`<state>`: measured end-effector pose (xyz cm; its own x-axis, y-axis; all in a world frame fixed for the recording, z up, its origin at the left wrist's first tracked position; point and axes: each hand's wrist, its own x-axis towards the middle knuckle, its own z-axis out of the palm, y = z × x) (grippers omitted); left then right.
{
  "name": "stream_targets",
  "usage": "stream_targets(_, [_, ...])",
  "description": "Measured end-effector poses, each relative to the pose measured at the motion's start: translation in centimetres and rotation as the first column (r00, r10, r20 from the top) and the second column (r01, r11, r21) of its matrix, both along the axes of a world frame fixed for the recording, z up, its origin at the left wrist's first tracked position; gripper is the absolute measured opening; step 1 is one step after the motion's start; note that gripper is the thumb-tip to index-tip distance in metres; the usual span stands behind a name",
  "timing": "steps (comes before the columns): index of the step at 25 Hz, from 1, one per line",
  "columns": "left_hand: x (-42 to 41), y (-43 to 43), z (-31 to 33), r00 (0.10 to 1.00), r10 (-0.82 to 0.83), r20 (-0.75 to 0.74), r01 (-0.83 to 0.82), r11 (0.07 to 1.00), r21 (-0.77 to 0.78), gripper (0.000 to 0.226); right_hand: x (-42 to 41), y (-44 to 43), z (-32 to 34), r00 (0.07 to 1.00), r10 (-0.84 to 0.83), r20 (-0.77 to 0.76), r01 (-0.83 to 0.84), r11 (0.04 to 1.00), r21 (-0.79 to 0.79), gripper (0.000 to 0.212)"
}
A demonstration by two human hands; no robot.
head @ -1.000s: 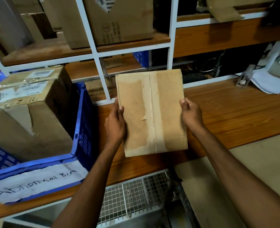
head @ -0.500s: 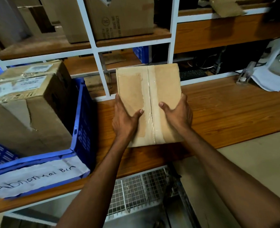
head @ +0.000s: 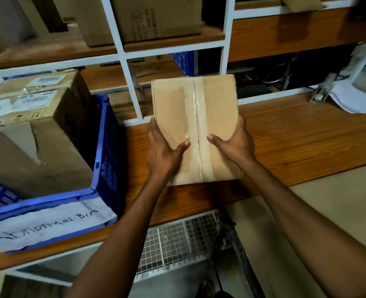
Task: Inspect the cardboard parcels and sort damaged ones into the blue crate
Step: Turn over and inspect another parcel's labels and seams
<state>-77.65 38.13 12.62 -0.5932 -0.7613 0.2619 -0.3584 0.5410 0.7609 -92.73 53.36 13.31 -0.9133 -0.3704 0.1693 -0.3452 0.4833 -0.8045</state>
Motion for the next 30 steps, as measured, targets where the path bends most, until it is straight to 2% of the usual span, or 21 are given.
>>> stream_targets(2, [0.6, -0.1, 0.2, 1.0, 0.017, -0.014, -0.018, 0.999, -0.037, 0.096, -0.5, 0.6, 0.0, 0.998, 0.054, 0.029, -0.053, 0.998, -0.026, 0.089])
stream_targets(5, [1.1, -0.6, 0.6, 0.988, 0.15, -0.038, -0.153, 0.983, -0.105, 0.053, -1.0, 0.9, -0.7, 1.0, -0.011, 0.0, 0.011, 0.996, -0.089, 0.042])
stream_targets(6, [1.3, -0.6, 0.4, 0.985, 0.162, -0.05, -0.167, 0.98, -0.108, 0.048, -0.9, 0.9, -0.8, 0.999, -0.04, 0.03, 0.043, 0.992, -0.12, 0.029])
stream_targets(8, [1.2, -0.6, 0.5, 0.983, 0.172, -0.064, -0.177, 0.98, -0.091, 0.047, -0.7, 0.7, -0.5, 0.994, -0.101, 0.028, 0.105, 0.978, -0.18, 0.023])
stream_targets(10, [1.0, -1.0, 0.2, 0.988, 0.151, -0.044, -0.153, 0.987, -0.043, 0.051, -0.9, 0.7, -0.4, 0.991, -0.128, 0.039, 0.133, 0.971, -0.197, 0.026])
stream_targets(12, [1.0, -1.3, -0.5, 1.0, 0.014, 0.004, -0.014, 0.999, 0.052, 0.066, -0.8, 0.9, -0.5, 0.992, -0.049, 0.117, 0.07, 0.981, -0.18, 0.032])
stream_targets(13, [1.1, -1.2, -0.7, 0.999, -0.034, 0.021, 0.032, 0.996, 0.083, 0.076, -0.6, 0.9, -0.6, 0.994, -0.022, 0.105, 0.038, 0.989, -0.146, 0.034])
stream_targets(15, [1.1, -1.0, -1.0, 1.0, -0.005, 0.018, 0.004, 0.996, 0.092, 0.087, -0.6, 0.8, -0.7, 0.998, -0.038, 0.051, 0.043, 0.995, -0.09, 0.04])
stream_targets(19, [1.1, -0.8, -2.2, 0.998, -0.056, 0.005, 0.055, 0.998, 0.038, 0.106, 0.8, 0.7, -1.1, 0.994, 0.021, 0.11, -0.024, 0.999, 0.025, 0.091])
stream_targets(21, [1.1, -1.1, -2.6, 0.999, -0.029, -0.021, 0.03, 0.999, 0.03, 0.108, 0.8, 0.4, -1.3, 0.995, 0.0, 0.105, -0.005, 0.999, 0.043, 0.099])
stream_targets(23, [0.9, -1.0, -2.8, 0.999, -0.039, 0.013, 0.038, 0.998, 0.044, 0.113, 0.9, 0.6, -1.8, 0.992, 0.062, 0.112, -0.071, 0.995, 0.075, 0.117])
stream_targets(25, [0.6, -0.7, -2.5, 0.992, -0.102, 0.071, 0.099, 0.994, 0.05, 0.133, 0.9, 0.8, -1.7, 0.989, 0.101, 0.106, -0.116, 0.983, 0.143, 0.136])
stream_targets(28, [0.7, -0.4, -2.1, 0.987, -0.131, 0.092, 0.126, 0.991, 0.054, 0.146, 0.8, 1.5, -1.8, 0.993, 0.088, 0.074, -0.1, 0.977, 0.188, 0.134])
stream_targets(30, [1.3, -0.3, -2.4, 0.977, -0.19, 0.093, 0.186, 0.981, 0.054, 0.149, 1.4, 2.0, -2.3, 0.985, 0.136, 0.104, -0.153, 0.971, 0.184, 0.141])
